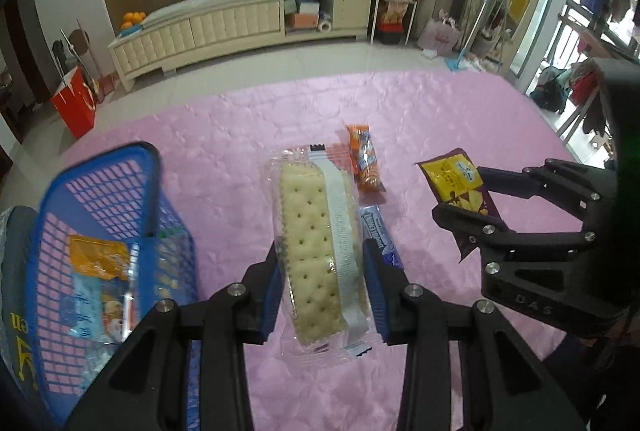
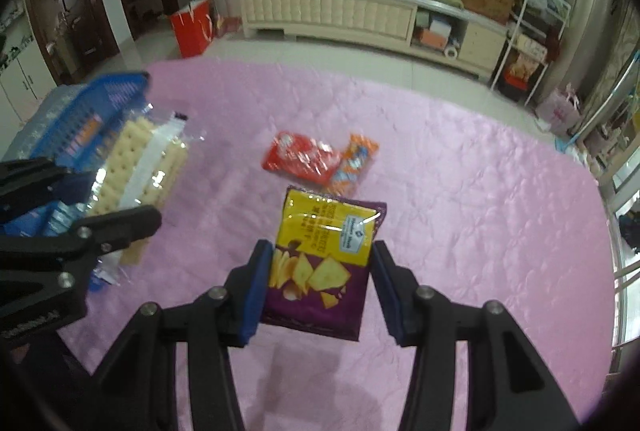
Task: Organize snacks
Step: 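Lift both packs and carry them over the blue basket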
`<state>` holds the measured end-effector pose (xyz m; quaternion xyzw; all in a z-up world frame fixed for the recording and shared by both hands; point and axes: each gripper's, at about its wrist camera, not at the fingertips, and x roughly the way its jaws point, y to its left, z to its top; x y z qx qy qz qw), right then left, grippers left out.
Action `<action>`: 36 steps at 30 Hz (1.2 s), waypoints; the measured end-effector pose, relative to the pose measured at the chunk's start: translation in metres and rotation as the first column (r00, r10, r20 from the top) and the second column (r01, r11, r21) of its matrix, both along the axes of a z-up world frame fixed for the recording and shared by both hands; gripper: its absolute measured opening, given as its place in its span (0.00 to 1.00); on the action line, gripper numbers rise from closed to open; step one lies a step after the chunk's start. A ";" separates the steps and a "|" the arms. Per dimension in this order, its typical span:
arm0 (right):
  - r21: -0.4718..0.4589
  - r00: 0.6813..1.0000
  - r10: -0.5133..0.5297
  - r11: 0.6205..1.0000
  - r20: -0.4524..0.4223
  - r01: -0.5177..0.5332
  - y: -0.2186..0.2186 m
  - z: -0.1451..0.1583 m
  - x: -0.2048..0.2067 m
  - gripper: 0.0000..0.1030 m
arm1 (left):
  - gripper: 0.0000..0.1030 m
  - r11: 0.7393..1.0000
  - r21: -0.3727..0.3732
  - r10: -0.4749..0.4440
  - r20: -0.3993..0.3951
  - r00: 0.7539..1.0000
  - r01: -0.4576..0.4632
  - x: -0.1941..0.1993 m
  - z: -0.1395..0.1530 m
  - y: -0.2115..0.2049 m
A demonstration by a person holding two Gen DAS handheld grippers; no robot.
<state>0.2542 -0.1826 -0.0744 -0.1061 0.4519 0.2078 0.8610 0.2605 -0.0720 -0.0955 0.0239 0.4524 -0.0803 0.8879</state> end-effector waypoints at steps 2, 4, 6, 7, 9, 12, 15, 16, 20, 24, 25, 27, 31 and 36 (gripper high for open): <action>0.025 1.000 0.007 1.000 0.014 -0.007 0.004 0.014 -0.002 0.52 | 0.34 1.000 -0.003 -0.005 0.027 1.000 0.005 -0.008 0.012 0.007; 0.038 1.000 0.012 0.999 0.027 -0.013 0.011 0.024 -0.008 0.52 | 0.34 1.000 -0.010 -0.002 0.053 0.999 0.003 -0.018 0.027 0.017; 0.046 0.999 0.015 0.999 0.044 -0.017 0.019 0.034 -0.013 0.52 | 0.34 1.000 -0.005 0.004 0.068 0.998 -0.003 -0.025 0.037 0.027; 0.052 0.999 0.017 0.998 0.051 -0.020 0.024 0.040 -0.016 0.53 | 0.34 1.000 -0.004 0.003 0.078 0.997 -0.003 -0.030 0.043 0.033; 0.063 0.998 0.025 0.998 0.060 -0.029 0.032 0.047 -0.023 0.53 | 0.34 1.000 -0.005 0.003 0.097 0.995 -0.003 -0.037 0.052 0.045; 0.075 0.997 0.039 0.996 0.069 -0.044 0.044 0.056 -0.029 0.52 | 0.34 1.000 -0.005 0.010 0.116 0.993 -0.009 -0.047 0.065 0.066; 0.082 0.996 0.052 0.995 0.074 -0.058 0.059 0.060 -0.033 0.52 | 0.34 1.000 -0.003 0.018 0.123 0.992 -0.017 -0.053 0.071 0.082; 0.085 0.996 0.057 0.994 0.075 -0.063 0.066 0.062 -0.034 0.52 | 0.34 1.000 0.000 0.020 0.126 0.992 -0.020 -0.055 0.073 0.089; 0.093 0.995 0.074 0.992 0.072 -0.080 0.086 0.061 -0.034 0.53 | 0.34 0.999 0.015 0.032 0.126 0.992 -0.034 -0.060 0.075 0.112; 0.092 0.994 0.094 0.991 0.064 -0.099 0.109 0.058 -0.034 0.53 | 0.34 0.998 0.022 0.050 0.119 0.992 -0.053 -0.061 0.074 0.136; 0.089 0.993 0.100 0.990 0.062 -0.105 0.114 0.057 -0.033 0.53 | 0.34 0.998 0.019 0.055 0.116 0.992 -0.058 -0.060 0.074 0.143; 0.087 0.992 0.114 0.989 0.057 -0.119 0.127 0.055 -0.032 0.53 | 0.34 0.997 0.017 0.068 0.112 0.991 -0.071 -0.058 0.071 0.152; 0.082 0.988 0.145 0.985 0.046 -0.149 0.148 0.051 -0.030 0.53 | 0.34 0.996 0.004 0.091 0.090 0.992 -0.092 -0.054 0.063 0.171; 0.058 0.984 0.179 0.982 0.027 -0.180 0.176 0.042 -0.023 0.53 | 0.34 0.994 -0.008 0.105 0.059 0.993 -0.105 -0.049 0.049 0.185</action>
